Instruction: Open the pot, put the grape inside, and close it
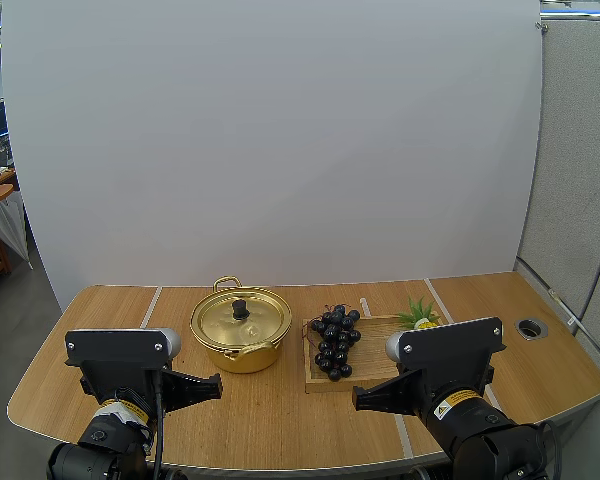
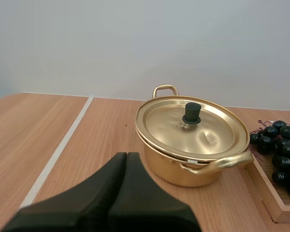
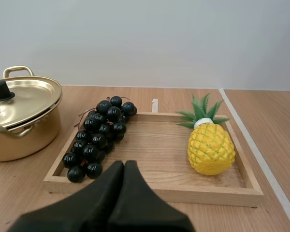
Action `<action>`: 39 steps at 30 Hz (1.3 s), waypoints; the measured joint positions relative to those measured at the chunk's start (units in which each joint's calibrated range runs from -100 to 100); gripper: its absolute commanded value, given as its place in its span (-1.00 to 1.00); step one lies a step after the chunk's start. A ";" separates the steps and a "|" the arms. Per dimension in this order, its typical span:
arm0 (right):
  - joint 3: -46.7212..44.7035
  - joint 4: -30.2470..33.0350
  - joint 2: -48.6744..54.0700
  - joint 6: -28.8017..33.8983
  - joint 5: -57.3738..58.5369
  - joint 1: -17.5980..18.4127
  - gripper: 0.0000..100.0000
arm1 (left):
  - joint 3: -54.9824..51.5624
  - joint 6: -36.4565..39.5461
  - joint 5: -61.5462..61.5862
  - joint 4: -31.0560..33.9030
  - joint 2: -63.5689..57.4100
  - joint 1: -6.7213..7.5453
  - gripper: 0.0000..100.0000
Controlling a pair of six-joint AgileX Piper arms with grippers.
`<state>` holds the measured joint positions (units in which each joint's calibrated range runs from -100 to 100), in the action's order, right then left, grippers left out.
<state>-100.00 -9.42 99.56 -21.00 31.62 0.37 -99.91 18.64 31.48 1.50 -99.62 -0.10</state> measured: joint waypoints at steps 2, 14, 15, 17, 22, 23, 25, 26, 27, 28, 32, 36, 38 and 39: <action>0.00 0.00 0.00 0.00 0.00 0.00 -1.00 | 0.00 0.00 0.00 0.00 0.00 0.00 -1.00; 0.00 0.00 0.00 0.00 0.00 0.00 -1.00 | 0.00 0.00 0.00 0.00 0.00 0.00 -1.00; 0.00 -0.13 0.00 0.00 0.00 0.00 -1.00 | 0.00 0.00 0.00 0.00 0.00 0.00 -1.00; 0.00 -0.52 0.00 0.00 0.00 0.00 -1.00 | 0.00 0.00 0.00 0.00 0.00 0.00 -1.00; 0.00 -0.93 0.00 0.00 0.00 0.00 -1.00 | 0.14 -0.40 0.50 0.00 0.00 0.00 -1.00; 0.12 -0.81 0.09 0.00 0.67 0.00 -1.00 | 0.67 -0.73 0.93 0.00 0.00 0.00 -1.00; 1.22 -0.44 0.09 0.00 3.70 0.00 -1.00 | 5.26 -1.15 4.04 0.00 -0.06 0.00 -1.00; 2.05 -0.31 0.09 0.00 4.07 0.00 -1.00 | 8.41 -1.15 4.76 0.00 -0.06 0.00 -1.00; 3.89 -0.32 0.09 0.00 5.18 0.00 -1.00 | 10.43 -1.25 4.91 0.00 -0.06 0.00 -1.00; 4.89 -0.32 0.09 0.00 5.56 0.00 -1.00 | 12.91 -1.36 5.08 0.00 -0.18 0.00 -1.00; 10.52 -0.20 0.09 0.00 9.82 0.00 -1.00 | 21.80 -1.98 5.91 0.00 -0.16 0.00 -1.00; 25.17 -0.43 0.24 0.00 20.64 0.00 -1.00 | 27.71 -3.37 9.60 0.00 -0.21 0.00 -1.00; 28.57 -0.43 0.24 0.00 25.00 0.00 -1.00 | 31.67 -3.56 16.06 0.00 -0.31 0.00 -1.00; 29.92 -0.43 0.27 0.00 27.34 0.00 -1.00 | 32.58 -3.66 17.58 0.00 -0.31 0.00 -1.00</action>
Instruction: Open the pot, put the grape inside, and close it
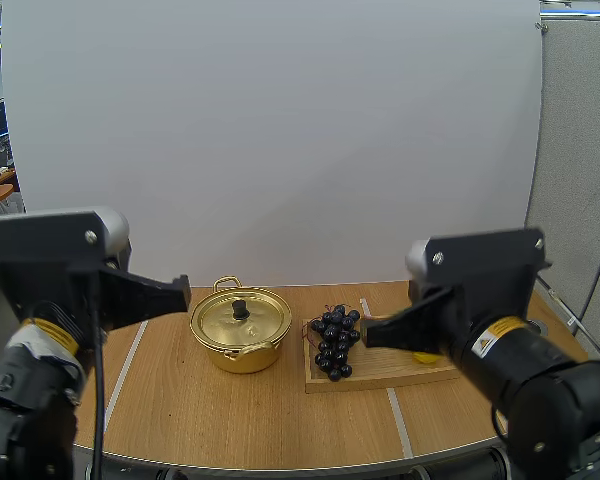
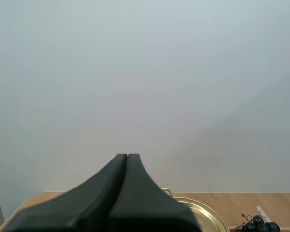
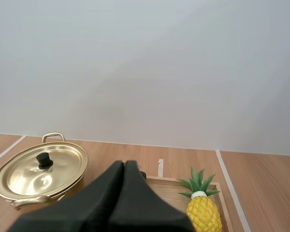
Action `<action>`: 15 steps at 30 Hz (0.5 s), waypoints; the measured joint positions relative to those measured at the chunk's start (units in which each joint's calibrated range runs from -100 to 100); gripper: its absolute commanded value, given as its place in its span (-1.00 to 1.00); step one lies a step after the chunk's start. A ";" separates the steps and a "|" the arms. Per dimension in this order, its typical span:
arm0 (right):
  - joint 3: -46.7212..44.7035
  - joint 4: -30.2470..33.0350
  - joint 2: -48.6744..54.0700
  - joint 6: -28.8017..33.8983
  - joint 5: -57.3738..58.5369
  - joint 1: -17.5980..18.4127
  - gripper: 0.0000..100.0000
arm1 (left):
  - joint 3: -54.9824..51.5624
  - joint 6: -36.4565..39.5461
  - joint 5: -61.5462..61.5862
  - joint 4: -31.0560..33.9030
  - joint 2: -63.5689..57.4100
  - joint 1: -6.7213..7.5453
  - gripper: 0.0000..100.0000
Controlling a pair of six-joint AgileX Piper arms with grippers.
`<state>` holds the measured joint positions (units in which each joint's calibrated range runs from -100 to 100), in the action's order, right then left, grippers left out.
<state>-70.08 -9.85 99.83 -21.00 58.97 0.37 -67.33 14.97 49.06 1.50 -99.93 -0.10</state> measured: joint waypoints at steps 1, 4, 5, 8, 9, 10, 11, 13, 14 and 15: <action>1.52 0.00 0.00 0.00 2.83 0.00 -1.00 | 0.72 0.00 1.55 0.00 0.00 0.00 -1.00; 4.49 0.00 0.11 0.00 9.13 0.00 -1.00 | 1.51 0.00 3.10 0.00 0.00 0.00 -1.00; 4.67 0.00 0.11 0.00 10.04 0.00 -1.00 | 1.51 0.00 3.08 0.00 0.00 0.00 -1.00; 5.43 0.00 0.11 0.00 11.75 0.00 -1.00 | 1.63 0.00 3.72 0.00 0.00 0.00 -1.00; 5.75 0.00 0.11 0.00 13.30 0.00 -1.00 | 1.63 0.00 4.16 0.00 0.00 0.00 -1.00; 5.95 0.00 0.11 0.00 13.92 0.00 -1.00 | 1.63 0.00 4.37 0.00 0.00 0.00 -1.00; 6.30 0.26 -0.10 0.22 15.76 0.00 -1.00 | 1.63 -0.83 5.78 0.00 0.13 0.00 -1.00; 6.59 2.00 -1.84 1.84 17.55 0.00 -1.00 | 1.78 -1.64 6.80 -0.14 2.24 0.00 -1.00; 6.75 3.54 -4.39 2.81 17.97 0.00 -1.00 | 1.92 -1.93 7.40 -0.14 6.10 0.00 -1.00; 6.85 4.24 -6.43 3.35 18.13 0.00 -1.00 | 2.09 -1.93 7.86 -0.29 8.77 0.00 -1.00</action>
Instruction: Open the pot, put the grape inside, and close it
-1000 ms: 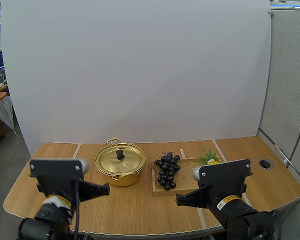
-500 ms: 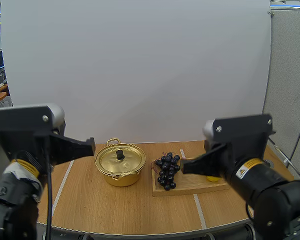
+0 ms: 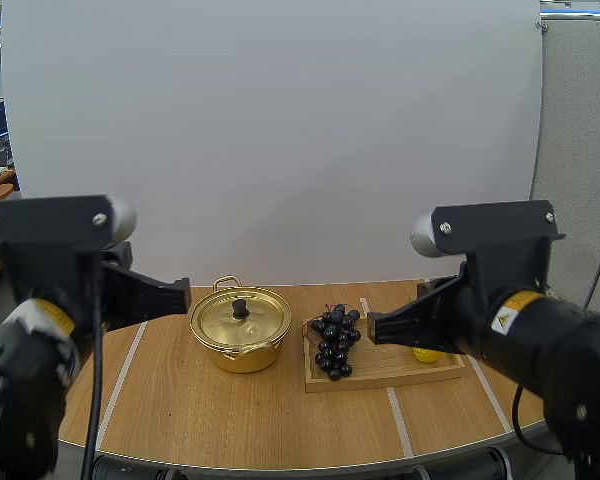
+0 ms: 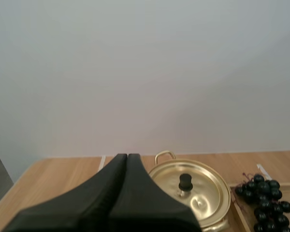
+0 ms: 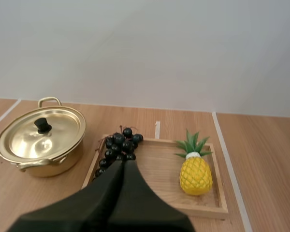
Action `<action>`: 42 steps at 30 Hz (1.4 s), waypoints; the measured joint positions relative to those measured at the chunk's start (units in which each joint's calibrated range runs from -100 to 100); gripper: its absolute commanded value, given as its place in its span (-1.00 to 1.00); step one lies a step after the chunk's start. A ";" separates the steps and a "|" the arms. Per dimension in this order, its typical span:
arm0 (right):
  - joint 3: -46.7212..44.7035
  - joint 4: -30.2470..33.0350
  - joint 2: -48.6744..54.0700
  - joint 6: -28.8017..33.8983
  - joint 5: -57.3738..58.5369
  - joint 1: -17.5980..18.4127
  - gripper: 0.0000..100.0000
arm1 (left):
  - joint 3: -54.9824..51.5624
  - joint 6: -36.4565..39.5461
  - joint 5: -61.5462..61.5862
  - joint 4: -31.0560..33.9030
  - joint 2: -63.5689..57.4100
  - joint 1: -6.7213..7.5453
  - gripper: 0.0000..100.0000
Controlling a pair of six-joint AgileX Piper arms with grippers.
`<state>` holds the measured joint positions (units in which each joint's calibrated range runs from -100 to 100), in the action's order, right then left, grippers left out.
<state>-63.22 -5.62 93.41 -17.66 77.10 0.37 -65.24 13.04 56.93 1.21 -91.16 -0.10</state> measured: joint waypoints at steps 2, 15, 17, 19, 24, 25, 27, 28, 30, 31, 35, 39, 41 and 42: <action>0.00 0.49 -5.87 0.44 0.00 0.00 -1.00 | 0.38 -0.27 0.41 0.00 3.72 0.00 -1.00; 2.15 0.49 -31.93 0.73 -9.76 0.00 -1.00 | 13.33 -1.06 -2.63 -0.22 28.51 0.00 -0.51; 3.90 0.86 -34.37 0.73 -10.59 0.00 -1.00 | 14.62 -1.17 -2.63 -0.22 31.29 0.00 -0.11; 5.22 1.25 -35.96 0.73 -10.78 0.00 -1.00 | 15.69 -1.26 -2.63 -0.35 34.82 0.00 0.32; 7.23 2.02 -37.31 0.73 -12.31 0.00 -0.28 | 15.97 -2.68 -2.63 -0.47 38.26 0.00 1.00; 7.23 2.17 -37.29 0.73 -12.86 0.00 0.01 | 16.10 -3.51 -2.63 -0.47 38.64 0.00 1.00; 7.33 2.29 -37.29 0.73 -13.16 0.00 0.69 | 16.10 -4.76 -2.63 -0.47 39.41 0.00 1.00; 7.39 2.29 -37.29 0.73 -13.36 0.00 1.00 | 16.22 -6.03 -1.92 -0.47 39.76 0.00 1.00; 7.39 2.41 -37.29 0.73 -13.36 0.00 1.00 | 16.19 -7.60 -0.14 -0.47 40.73 0.00 1.00; 7.51 2.41 -37.29 0.73 -13.36 0.00 1.00 | 16.19 -7.60 0.07 -0.47 40.73 0.00 1.00; 7.49 2.49 -37.29 0.73 -13.36 0.00 1.00 | 16.19 -10.14 3.84 -0.47 44.18 0.00 1.00; 7.49 2.49 -37.29 0.73 -13.36 0.00 1.00 | 16.19 -13.64 4.66 -1.21 48.17 0.00 1.00; 7.49 2.49 -37.29 0.73 -13.36 0.00 1.00 | 16.19 -17.55 4.66 -3.10 49.76 0.00 1.00; 7.49 2.49 -37.29 0.73 -13.36 0.00 1.00 | 16.19 -22.50 4.66 -6.14 51.42 -0.02 1.00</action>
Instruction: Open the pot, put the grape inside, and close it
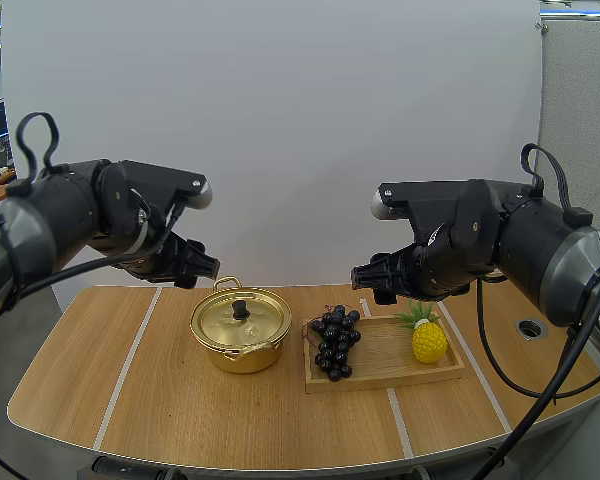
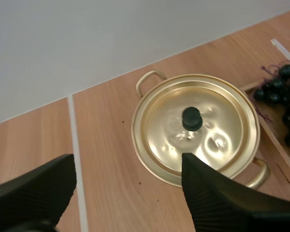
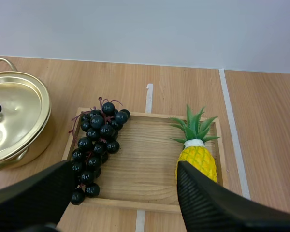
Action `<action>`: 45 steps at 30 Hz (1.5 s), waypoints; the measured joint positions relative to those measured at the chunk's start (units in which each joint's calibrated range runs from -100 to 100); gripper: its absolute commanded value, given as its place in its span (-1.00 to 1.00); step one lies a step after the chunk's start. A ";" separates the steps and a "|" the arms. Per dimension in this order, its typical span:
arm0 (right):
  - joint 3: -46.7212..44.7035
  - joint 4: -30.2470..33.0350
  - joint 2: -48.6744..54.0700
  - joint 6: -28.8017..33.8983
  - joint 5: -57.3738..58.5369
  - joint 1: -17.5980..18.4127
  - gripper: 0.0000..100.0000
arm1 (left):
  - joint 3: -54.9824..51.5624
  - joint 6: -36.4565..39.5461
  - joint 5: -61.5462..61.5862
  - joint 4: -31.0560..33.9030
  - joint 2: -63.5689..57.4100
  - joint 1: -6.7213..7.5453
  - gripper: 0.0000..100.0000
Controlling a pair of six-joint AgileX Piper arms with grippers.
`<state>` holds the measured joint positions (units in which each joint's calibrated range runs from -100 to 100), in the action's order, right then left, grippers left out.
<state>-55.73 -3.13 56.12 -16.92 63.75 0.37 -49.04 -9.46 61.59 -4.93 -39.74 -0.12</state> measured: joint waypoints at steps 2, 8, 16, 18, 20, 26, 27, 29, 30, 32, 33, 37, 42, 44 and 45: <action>0.00 0.00 0.00 0.00 0.00 0.00 1.00 | 0.00 -1.76 0.00 -1.24 0.59 0.00 1.00; 0.00 0.05 0.00 0.00 0.00 0.00 1.00 | 3.56 -17.91 2.48 -12.78 10.11 0.00 1.00; 0.00 0.05 0.00 0.00 0.00 0.00 1.00 | 15.88 -20.23 12.52 -13.30 23.78 0.00 1.00; 0.00 0.05 0.00 0.00 0.00 0.00 1.00 | 18.10 -20.61 14.02 -13.30 26.55 0.00 1.00; 0.00 0.05 0.00 0.00 0.00 0.00 1.00 | 19.68 -20.82 15.32 -13.30 29.41 0.00 1.00; 0.00 0.05 0.00 0.00 0.00 0.00 1.00 | 21.87 -21.06 16.55 -13.19 34.95 0.00 1.00; 0.00 0.05 0.00 0.00 0.00 0.00 1.00 | 22.06 -21.06 16.55 -13.19 35.42 0.08 1.00; 0.00 0.05 0.00 0.00 0.00 0.00 1.00 | 22.64 -21.06 16.73 -12.51 37.10 0.36 1.00; 0.00 0.05 0.00 0.00 0.00 0.00 1.00 | 22.74 -21.06 16.73 -11.95 38.38 0.98 1.00; 0.00 0.05 0.00 0.00 0.00 0.00 1.00 | 22.90 -21.06 16.57 -11.32 39.10 1.61 1.00; 0.00 0.05 0.00 0.00 0.00 0.00 1.00 | 22.93 -21.06 16.38 -11.19 39.48 2.04 1.00; 0.00 0.05 0.00 0.00 0.00 0.00 1.00 | 23.04 -20.73 14.27 -11.05 41.22 3.18 1.00; 0.00 0.05 0.00 0.00 0.00 0.00 1.00 | 23.76 -20.73 12.56 -10.95 44.24 3.18 1.00; 0.00 0.05 0.00 0.00 0.00 0.00 1.00 | 23.76 -20.73 12.56 -10.95 45.30 3.18 1.00; 0.00 0.05 0.00 0.00 0.00 0.00 1.00 | 23.76 -20.73 12.56 -10.95 45.53 3.18 1.00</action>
<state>-55.73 -3.08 56.12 -16.92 63.75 0.37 -25.28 -30.19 74.15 -15.88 5.80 3.06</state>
